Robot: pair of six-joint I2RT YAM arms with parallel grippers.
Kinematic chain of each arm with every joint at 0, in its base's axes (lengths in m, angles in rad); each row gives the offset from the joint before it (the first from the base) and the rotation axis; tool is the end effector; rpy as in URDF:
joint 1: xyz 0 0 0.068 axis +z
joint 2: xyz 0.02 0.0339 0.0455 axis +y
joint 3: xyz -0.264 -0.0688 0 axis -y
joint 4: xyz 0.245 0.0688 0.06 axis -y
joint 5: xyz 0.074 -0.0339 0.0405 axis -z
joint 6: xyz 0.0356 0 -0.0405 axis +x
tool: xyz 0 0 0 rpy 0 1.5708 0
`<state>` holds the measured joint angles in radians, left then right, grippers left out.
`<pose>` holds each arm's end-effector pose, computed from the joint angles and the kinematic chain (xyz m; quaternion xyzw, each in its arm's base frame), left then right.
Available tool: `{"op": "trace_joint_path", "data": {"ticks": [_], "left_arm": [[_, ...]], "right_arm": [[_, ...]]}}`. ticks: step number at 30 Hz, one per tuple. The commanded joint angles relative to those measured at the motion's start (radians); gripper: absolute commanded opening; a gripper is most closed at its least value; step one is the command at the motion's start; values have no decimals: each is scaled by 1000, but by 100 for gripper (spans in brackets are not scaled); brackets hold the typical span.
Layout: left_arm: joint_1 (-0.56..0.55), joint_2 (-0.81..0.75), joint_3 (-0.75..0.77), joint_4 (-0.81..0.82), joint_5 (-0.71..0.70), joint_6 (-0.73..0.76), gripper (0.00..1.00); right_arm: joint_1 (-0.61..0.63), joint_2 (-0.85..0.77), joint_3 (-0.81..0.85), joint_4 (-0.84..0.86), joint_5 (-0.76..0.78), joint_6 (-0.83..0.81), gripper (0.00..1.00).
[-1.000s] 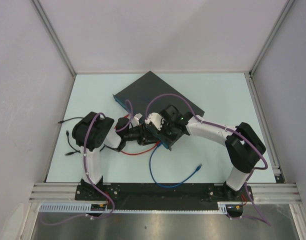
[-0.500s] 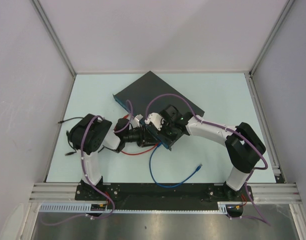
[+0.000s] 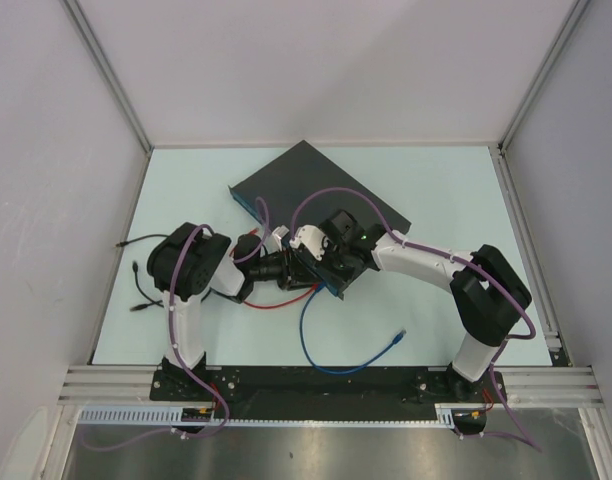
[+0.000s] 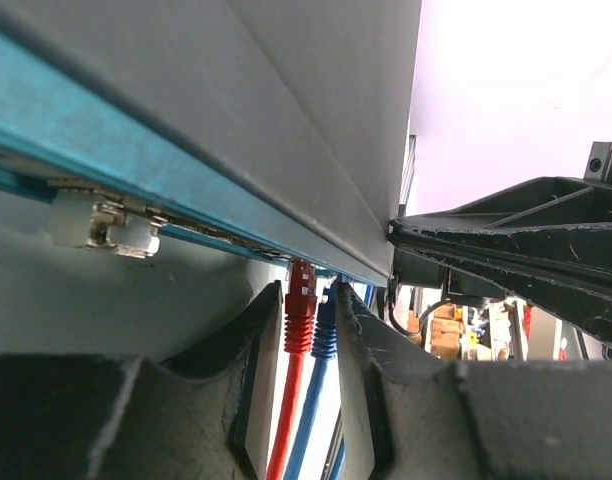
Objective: Pull the plug from the switch port
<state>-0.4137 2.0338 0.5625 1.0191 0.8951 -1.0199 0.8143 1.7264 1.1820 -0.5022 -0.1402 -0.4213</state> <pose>0.2713 -0.1495 0.0698 -0.0089 0.7978 -0.5908 0.1196 0.2409 0.2625 0.2042 -0.5729 0.7749 0.1168 0.2403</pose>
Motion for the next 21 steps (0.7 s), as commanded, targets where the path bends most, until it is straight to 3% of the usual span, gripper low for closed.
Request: {"op": "trace_joint_path", "data": {"ticks": [1,2,5,9,15,21], "left_arm": [[-27,37,19,-94,-16,44,31],[-24,43,20,-102,-13,49,30],[-11,48,22,-184,-2,121,15],[45,32,-4,-306,-2,242,10],[119,5,-6,-361,28,337,0],[122,-179,-29,-446,54,418,0]], "right_arm": [[13,32,-2,-18,-22,-1,5],[14,33,-1,-16,-21,-1,5],[19,32,-1,-18,-19,-4,4],[20,22,-1,-25,-13,-11,4],[14,18,-2,-19,-9,-20,5],[16,16,-1,-10,-12,-25,5]]}}
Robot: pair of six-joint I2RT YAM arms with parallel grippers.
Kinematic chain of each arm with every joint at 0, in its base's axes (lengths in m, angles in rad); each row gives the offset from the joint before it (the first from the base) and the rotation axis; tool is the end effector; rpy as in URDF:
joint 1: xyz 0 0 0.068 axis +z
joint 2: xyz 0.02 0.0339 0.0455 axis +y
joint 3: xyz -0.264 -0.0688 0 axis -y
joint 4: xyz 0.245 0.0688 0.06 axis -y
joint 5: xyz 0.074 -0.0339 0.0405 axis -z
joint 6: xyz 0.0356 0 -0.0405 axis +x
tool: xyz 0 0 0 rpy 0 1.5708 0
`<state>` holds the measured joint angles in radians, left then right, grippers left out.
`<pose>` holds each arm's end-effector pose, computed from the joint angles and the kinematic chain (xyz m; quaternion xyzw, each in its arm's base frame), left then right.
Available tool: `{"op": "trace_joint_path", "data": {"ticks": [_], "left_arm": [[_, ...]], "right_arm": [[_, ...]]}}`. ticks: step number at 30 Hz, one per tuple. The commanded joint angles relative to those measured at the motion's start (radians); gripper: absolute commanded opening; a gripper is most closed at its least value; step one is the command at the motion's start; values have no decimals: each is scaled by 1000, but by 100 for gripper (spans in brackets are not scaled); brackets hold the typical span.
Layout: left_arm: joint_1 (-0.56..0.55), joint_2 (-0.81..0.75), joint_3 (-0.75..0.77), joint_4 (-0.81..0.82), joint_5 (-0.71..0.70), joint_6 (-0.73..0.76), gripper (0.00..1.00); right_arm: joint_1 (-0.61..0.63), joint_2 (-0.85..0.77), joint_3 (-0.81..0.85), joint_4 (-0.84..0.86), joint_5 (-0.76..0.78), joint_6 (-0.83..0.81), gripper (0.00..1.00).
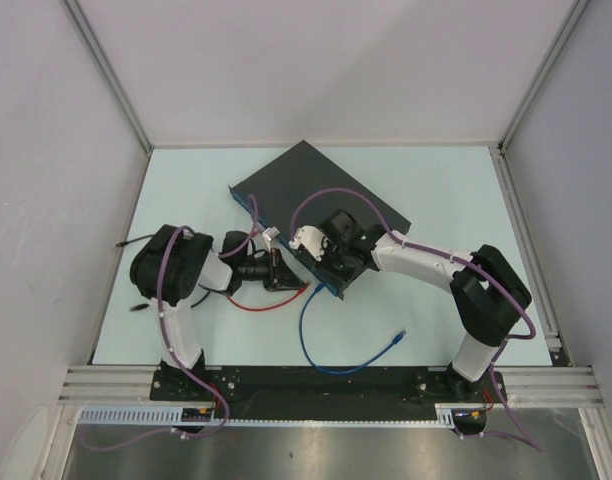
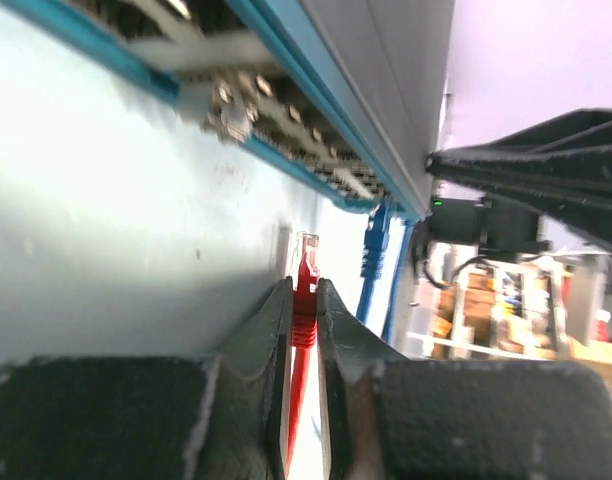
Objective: Pull the plug from the switch port
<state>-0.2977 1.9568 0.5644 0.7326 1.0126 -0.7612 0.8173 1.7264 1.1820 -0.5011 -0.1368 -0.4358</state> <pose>0.2734 -0.1155 0.0707 0.0272 0.8134 -0.5702 0.1121 0.2403 0.2632 0.2042 -0.5793 0.7700 0.1139 0.2418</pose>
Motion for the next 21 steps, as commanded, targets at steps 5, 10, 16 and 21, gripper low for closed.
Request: {"op": "trace_joint_path", "data": {"ticks": [5,10,16,21], "left_arm": [[5,-320,40,-303,-28,262,0],[5,-521,222,-726,-71,572,0],[19,-711,406,-1186,-257,874,0],[144,-753,509,-1326,-327,962,0]], "right_arm": [[13,4,-1,-4,-23,-7,4],[2,-21,-1,6,-23,-1,4],[-12,-36,-1,16,-20,-15,4],[-21,-56,-1,24,9,-37,4]]}}
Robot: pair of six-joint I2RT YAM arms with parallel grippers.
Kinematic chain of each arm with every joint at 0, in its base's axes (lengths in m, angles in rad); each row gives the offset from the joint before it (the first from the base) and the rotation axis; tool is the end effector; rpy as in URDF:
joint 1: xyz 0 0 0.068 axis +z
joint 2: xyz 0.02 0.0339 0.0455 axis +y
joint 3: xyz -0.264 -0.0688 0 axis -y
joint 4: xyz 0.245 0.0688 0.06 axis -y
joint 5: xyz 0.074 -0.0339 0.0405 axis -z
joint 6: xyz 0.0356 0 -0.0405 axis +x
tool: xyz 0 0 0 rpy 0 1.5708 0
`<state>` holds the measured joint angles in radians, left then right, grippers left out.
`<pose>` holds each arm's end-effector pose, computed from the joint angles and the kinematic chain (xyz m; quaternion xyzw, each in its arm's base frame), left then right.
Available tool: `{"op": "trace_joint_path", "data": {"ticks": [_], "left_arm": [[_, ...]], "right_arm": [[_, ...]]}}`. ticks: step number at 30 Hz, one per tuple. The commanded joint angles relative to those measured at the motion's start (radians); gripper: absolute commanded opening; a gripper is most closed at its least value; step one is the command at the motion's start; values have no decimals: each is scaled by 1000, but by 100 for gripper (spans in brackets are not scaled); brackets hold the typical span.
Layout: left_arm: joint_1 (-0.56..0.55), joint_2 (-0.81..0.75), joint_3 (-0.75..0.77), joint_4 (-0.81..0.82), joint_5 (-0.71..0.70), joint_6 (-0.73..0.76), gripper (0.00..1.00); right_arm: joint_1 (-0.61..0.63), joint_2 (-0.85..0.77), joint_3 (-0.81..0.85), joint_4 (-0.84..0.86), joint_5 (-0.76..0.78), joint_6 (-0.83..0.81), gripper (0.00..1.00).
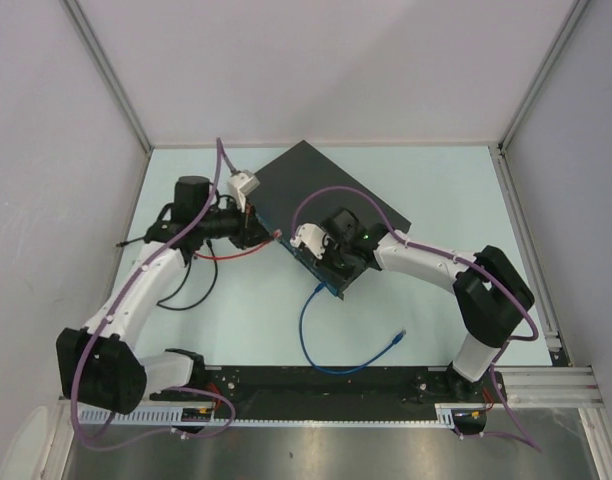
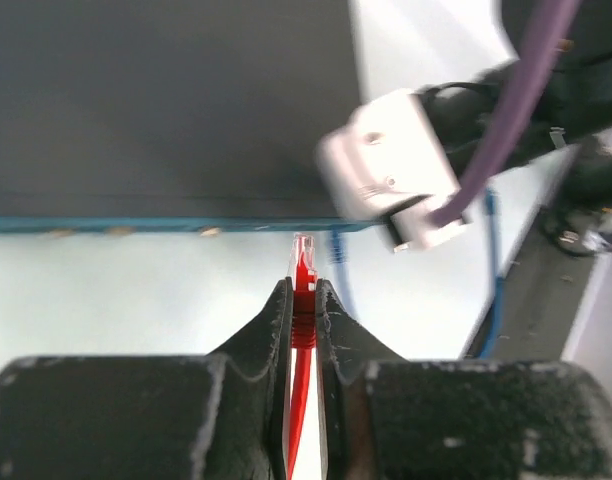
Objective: Pull the plug from the switch port
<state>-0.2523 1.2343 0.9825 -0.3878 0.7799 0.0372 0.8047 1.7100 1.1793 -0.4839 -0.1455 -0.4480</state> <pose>0.2501 -0.0903 0.3005 0.2881 0.7932 -0.3823 0.3764 0.2431 0.2601 0.2099 -0.5783 0.7653 0.1174 0.2571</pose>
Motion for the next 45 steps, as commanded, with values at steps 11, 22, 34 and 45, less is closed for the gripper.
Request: {"op": "trace_joint_path", "data": {"ticks": [11,22,34,45], "left_arm": [[323,-35,29,-200,-275,377,0],[459,226,-80,-30,-92,349,0],[458,364,-165,32,-10,165,7],[375,39,-173,98,182,29,46]], "right_arm": [[-13,-38,2,19,9,-26,5],[25,-21,2,15,15,-37,5],[14,-1,2,13,41,-64,6],[-79,-46,8,2,26,-5,4]]}}
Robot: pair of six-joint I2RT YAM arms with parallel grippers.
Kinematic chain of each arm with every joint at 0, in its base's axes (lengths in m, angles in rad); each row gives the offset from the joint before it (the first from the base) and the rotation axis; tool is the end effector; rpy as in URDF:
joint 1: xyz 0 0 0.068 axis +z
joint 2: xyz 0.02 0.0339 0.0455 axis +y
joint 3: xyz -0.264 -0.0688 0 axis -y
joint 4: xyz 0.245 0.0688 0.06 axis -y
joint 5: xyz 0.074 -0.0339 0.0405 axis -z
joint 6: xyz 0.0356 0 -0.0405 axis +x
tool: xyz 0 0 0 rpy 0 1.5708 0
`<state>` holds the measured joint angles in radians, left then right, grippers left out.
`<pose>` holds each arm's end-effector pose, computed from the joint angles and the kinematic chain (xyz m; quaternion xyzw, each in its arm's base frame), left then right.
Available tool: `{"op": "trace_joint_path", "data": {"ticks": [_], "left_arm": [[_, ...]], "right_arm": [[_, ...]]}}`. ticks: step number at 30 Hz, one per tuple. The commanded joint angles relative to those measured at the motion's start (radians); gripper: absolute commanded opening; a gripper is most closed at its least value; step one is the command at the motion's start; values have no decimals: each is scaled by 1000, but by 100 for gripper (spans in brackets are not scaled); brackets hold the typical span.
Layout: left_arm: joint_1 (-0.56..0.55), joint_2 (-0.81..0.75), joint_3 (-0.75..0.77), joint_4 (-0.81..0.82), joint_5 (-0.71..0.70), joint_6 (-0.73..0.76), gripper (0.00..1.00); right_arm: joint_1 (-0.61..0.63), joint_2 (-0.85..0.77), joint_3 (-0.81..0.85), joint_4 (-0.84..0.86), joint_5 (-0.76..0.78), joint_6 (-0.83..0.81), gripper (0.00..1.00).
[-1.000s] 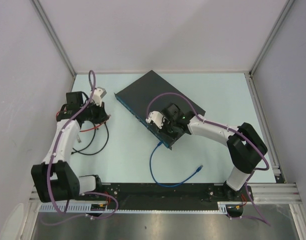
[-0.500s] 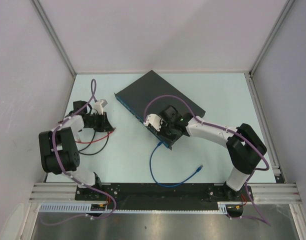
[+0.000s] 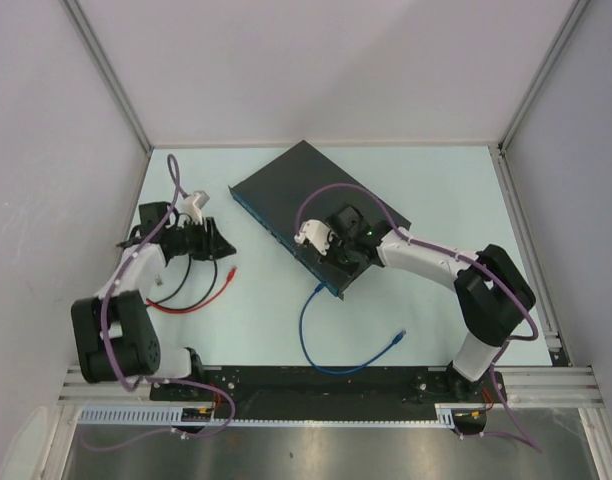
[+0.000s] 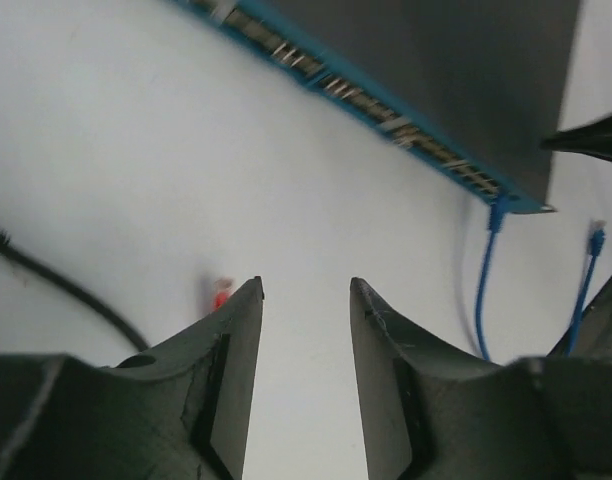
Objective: Pull the plug from the switch port
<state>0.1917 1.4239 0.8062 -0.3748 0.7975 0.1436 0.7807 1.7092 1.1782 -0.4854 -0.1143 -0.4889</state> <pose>0.2698 0.0264 0.1989 0.0894 0.8857 -0.3231 0.3212 0.2498 0.2532 0.2097 -0.5820 0.7639 0.0941 0.2623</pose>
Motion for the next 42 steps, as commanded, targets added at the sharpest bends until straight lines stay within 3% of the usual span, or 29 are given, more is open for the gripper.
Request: {"op": "trace_joint_path", "data": {"ticks": [1,7,11,12,14,25,42], "left_arm": [[-93,-166,2,96,176,-94,47],[-337,-233,-33,192,97,-375,51],[-440,-194,-137,374,71,-590,53],[-445,-178,-204,521,63,-646,53],[-454,-132,-264,643,46,-788,54],[-577,165,-191,737,6,-797,54],[-643,355,-136,864,91,-819,49]], "right_arm": [[-70,-48,18,-5,-11,48,4],[-195,-37,182,-162,-84,85,2],[-238,0,219,-177,-116,148,0],[-256,7,219,-176,-130,173,0],[-279,27,212,-170,-192,232,0],[-310,81,133,-127,-202,185,0],[-296,132,126,-97,-143,145,0]]}}
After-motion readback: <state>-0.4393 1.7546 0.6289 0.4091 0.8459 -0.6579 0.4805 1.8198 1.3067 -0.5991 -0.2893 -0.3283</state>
